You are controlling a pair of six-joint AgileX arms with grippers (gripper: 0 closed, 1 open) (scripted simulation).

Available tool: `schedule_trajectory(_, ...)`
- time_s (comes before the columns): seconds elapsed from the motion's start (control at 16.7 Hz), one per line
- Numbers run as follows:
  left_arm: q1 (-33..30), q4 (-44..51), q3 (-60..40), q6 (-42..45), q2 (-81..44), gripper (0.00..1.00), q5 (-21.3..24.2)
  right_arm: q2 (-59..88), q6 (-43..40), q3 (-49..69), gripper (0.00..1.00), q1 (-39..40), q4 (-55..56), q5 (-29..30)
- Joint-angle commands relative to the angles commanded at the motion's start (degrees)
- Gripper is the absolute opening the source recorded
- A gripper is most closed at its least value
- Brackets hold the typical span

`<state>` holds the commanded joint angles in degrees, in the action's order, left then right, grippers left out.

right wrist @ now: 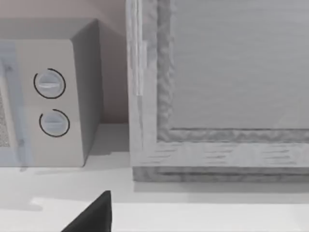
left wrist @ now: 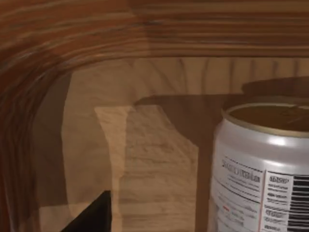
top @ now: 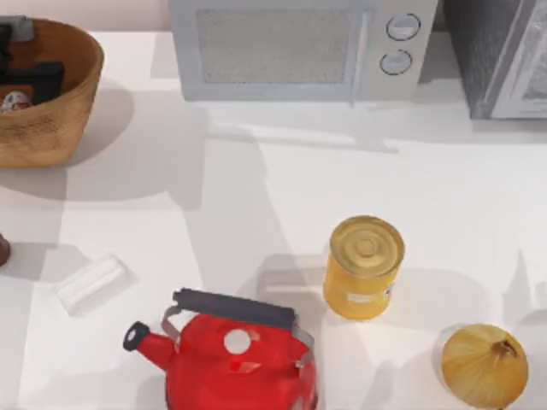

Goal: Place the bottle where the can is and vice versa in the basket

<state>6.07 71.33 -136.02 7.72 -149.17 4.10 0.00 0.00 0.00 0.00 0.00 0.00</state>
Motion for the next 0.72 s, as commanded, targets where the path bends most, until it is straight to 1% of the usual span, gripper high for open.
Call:
schedule_trajectory(0.3,0.0,-1.3,1.3,0.0,0.0,1.0,0.0,0.0,0.0,0.0,1.0,0.0,0.0,0.0)
schedule_trajectory(0.72,0.0,-1.3,1.3,0.0,0.0,0.47,0.0,0.0,0.0,0.0,1.0,0.0,0.0,0.0)
